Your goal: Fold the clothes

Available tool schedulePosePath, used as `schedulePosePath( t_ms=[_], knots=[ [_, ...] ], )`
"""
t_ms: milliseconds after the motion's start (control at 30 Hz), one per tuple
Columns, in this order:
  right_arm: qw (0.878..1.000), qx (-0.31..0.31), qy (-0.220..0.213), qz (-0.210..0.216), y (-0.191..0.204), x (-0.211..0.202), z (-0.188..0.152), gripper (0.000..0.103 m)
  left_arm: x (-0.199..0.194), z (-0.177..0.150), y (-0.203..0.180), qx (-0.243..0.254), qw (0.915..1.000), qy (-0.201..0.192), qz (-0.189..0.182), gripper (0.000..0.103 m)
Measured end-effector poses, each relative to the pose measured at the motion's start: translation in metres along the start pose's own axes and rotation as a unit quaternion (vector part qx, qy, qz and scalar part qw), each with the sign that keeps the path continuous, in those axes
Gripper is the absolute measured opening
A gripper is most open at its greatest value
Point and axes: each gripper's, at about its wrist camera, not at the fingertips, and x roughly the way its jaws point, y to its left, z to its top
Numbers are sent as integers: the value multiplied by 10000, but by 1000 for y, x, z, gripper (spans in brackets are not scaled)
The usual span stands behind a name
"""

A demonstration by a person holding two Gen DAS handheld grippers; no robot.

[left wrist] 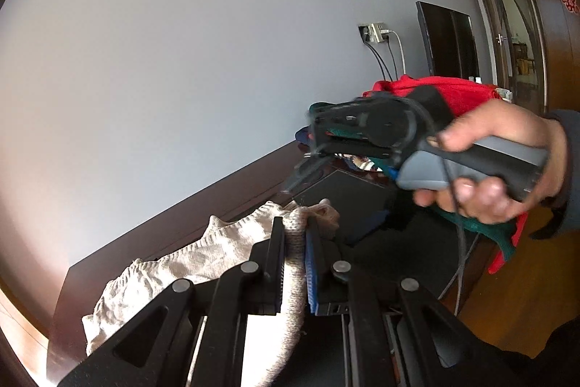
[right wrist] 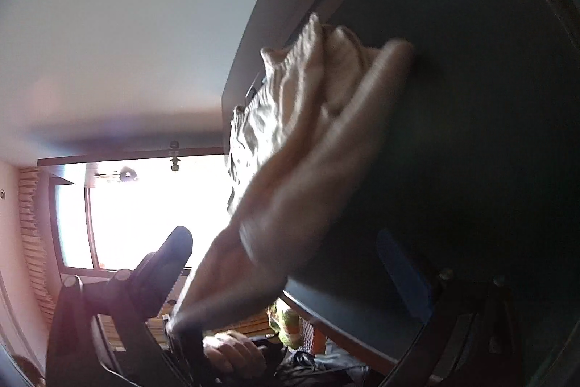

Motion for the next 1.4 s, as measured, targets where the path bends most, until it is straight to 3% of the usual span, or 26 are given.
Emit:
schedulePosePath(
  t_ms=[267,333,433,467,500,700,900,1067,1200,1333,1400],
  knots=[
    [9998,-82,-58,-189,7,19,45,103,0,-7,-3,22,9998,-19,-203,11],
    [9995,-171,-30,-257,7,23,48,95,-1,-9,-3,14,9997,-9,-244,11],
    [9980,-375,84,-499,7,29,47,59,-3,-13,0,-15,9995,19,-317,11],
    [9969,-451,110,-643,7,31,46,34,-3,-14,1,-22,9994,27,-332,11],
    [9955,-541,82,-768,8,30,44,21,-3,-16,1,-28,9994,34,-345,11],
    [9910,-1100,-258,-719,33,17,32,19,-8,-26,11,-198,9994,-21,-291,11],
    [9808,-1840,-371,-524,109,18,26,18,-40,-35,59,-896,9942,-413,425,11],
    [9578,-2758,68,-812,198,85,17,18,-77,-68,118,-1789,9757,-424,1193,12],
    [9321,-3345,603,-1254,241,172,3,18,-91,-115,159,-2607,9539,-38,1489,12],
    [8946,-3838,1222,-1933,256,279,-6,21,-84,-174,197,-3636,9176,699,1449,12],
    [8785,-3916,1482,-2300,248,324,-5,32,-70,-202,210,-4134,8954,1181,1157,12]
  ],
)
